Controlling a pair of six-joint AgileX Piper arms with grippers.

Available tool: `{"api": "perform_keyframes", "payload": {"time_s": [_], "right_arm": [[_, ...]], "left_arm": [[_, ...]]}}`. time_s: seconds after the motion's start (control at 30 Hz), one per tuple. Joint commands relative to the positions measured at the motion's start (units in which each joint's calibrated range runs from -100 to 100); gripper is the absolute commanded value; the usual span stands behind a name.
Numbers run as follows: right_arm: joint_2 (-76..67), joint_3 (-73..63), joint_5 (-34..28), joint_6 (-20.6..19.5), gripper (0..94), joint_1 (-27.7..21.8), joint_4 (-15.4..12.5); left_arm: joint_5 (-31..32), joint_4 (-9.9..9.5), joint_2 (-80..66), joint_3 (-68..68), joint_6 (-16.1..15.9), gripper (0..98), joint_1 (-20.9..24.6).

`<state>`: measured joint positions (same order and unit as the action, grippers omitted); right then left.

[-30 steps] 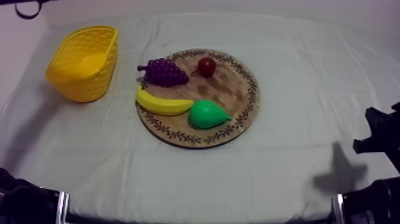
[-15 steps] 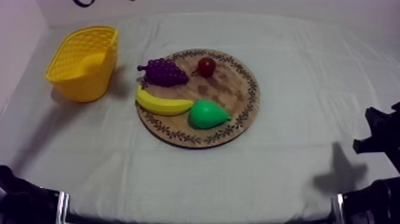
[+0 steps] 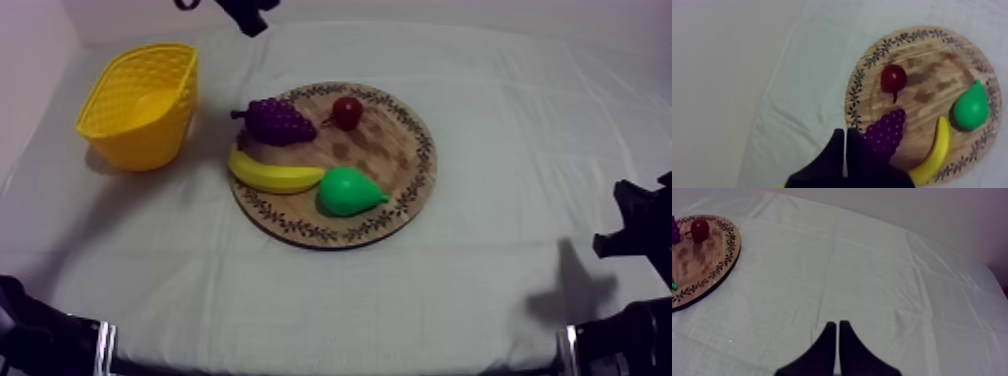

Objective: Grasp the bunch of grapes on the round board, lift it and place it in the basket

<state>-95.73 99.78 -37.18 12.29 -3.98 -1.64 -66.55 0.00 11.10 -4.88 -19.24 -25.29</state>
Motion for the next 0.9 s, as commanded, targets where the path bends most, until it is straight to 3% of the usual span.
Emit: {"api": "perform_keyframes", "payload": {"time_s": [0.0, 0.17, 0.37, 0.73, 0.77, 0.87], "right_arm": [[0.0, 0.0, 0.0, 0.0, 0.5, 0.0, 0.0], [0.0, 0.0, 0.0, 0.0, 0.5, 0.0, 0.0], [0.0, 0.0, 0.0, 0.0, 0.5, 0.0, 0.0], [0.0, 0.0, 0.0, 0.0, 0.5, 0.0, 0.0], [0.0, 0.0, 0.0, 0.0, 0.5, 0.0, 0.0], [0.0, 0.0, 0.0, 0.0, 0.5, 0.0, 0.0]], "left_arm": [[-3.5, 0.08, 0.6, -1.1, -3.6, 0.0, 0.1], [-8.6, 0.05, 1.7, -2.2, -6.8, 0.0, 0.4], [-12.6, -2.01, 2.3, -1.8, -7.2, 0.0, 0.3], [-10.0, -2.86, 2.0, 2.2, -7.0, 0.9, 0.0], [-9.5, -3.08, 1.8, 2.8, -6.8, 3.2, -0.1], [-8.3, -4.24, 1.4, 4.8, -6.5, 26.5, -0.5]]}}
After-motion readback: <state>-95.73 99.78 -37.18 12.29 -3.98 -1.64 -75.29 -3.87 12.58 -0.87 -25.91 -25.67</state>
